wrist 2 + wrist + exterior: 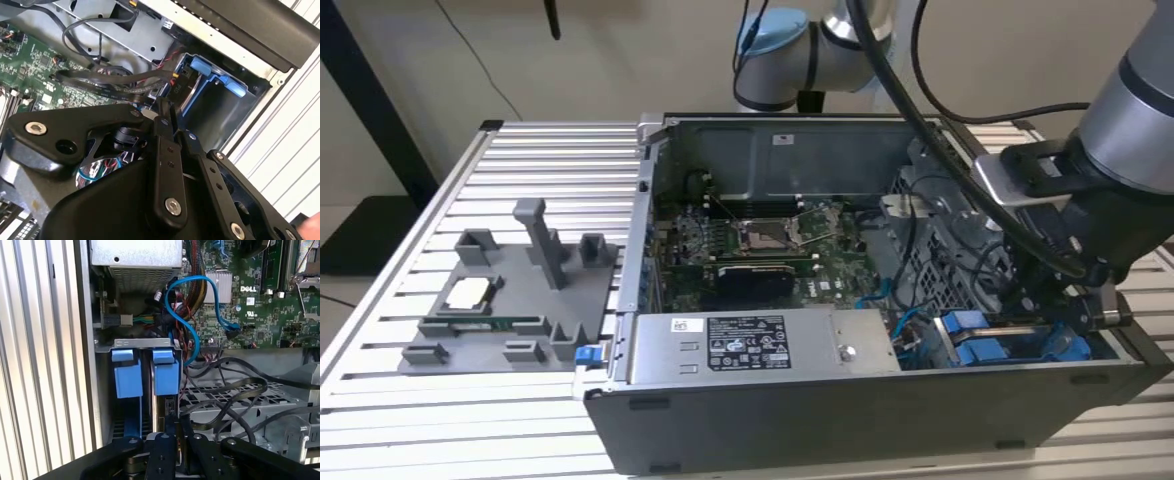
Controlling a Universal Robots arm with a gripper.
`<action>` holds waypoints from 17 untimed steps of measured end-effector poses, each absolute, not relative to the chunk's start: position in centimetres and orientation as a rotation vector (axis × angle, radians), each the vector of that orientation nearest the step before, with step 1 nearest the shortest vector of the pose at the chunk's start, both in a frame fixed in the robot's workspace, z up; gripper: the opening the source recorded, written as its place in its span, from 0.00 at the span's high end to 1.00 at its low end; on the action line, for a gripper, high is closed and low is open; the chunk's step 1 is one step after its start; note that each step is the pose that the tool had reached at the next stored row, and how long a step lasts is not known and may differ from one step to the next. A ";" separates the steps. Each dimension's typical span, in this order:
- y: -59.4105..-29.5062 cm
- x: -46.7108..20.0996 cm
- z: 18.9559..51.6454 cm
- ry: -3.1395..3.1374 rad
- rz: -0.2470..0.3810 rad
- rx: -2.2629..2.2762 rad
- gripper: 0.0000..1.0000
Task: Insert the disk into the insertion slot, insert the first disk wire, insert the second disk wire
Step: 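Insert the second disk wire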
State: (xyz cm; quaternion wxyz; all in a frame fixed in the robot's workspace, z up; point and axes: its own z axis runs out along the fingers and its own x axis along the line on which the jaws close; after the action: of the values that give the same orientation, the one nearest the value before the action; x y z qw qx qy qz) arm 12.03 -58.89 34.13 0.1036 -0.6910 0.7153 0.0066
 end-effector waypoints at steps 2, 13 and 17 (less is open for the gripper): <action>-58.9 12.1 34.0 2.110 0.019 -2.038 0.84; -58.9 12.1 33.2 2.109 0.020 -2.038 0.82; -58.9 12.1 34.6 2.111 0.022 -2.039 0.76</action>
State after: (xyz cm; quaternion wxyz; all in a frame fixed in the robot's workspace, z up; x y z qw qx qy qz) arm 12.06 -58.89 34.60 0.1032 -0.6910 0.7154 0.0075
